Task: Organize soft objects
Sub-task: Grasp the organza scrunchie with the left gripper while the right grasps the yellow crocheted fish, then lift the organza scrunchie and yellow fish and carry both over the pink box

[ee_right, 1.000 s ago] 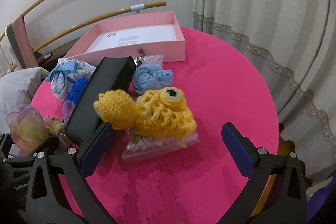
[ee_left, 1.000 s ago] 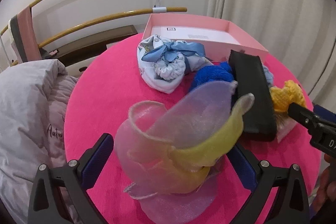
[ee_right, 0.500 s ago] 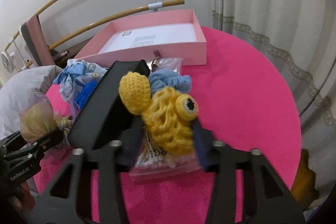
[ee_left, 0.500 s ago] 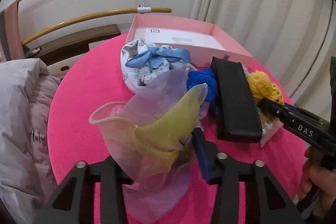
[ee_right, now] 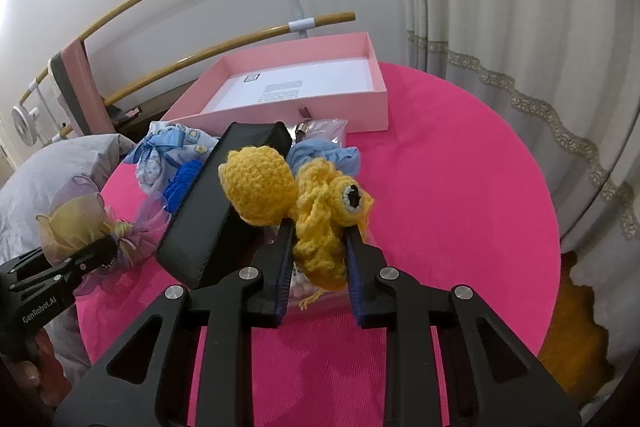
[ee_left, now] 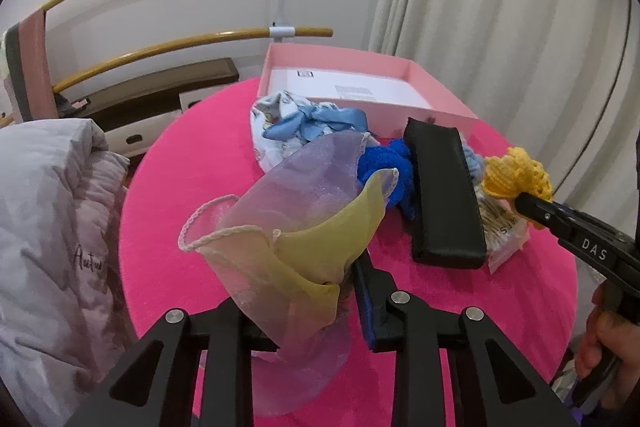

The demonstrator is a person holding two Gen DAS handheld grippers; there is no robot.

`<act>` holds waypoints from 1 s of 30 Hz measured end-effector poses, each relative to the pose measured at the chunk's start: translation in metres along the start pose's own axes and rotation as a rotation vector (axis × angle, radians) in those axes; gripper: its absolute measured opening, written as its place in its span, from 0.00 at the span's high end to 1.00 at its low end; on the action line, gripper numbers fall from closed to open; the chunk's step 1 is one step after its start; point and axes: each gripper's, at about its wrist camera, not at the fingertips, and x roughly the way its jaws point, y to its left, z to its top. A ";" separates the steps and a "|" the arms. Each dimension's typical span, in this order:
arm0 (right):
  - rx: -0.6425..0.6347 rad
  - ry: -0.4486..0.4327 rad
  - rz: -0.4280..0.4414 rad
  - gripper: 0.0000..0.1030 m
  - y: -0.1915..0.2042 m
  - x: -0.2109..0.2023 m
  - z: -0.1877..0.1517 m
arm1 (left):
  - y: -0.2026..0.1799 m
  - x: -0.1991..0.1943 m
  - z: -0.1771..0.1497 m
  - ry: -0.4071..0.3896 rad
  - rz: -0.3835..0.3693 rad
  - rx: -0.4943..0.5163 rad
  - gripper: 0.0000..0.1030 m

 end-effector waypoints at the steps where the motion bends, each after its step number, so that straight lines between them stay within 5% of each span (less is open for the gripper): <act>1: 0.003 -0.005 0.000 0.79 0.000 -0.003 0.000 | 0.000 -0.003 0.000 -0.007 0.004 0.001 0.76; 30: -0.055 -0.091 0.057 0.79 0.030 -0.047 0.024 | 0.002 -0.135 0.038 -0.262 -0.041 0.041 0.77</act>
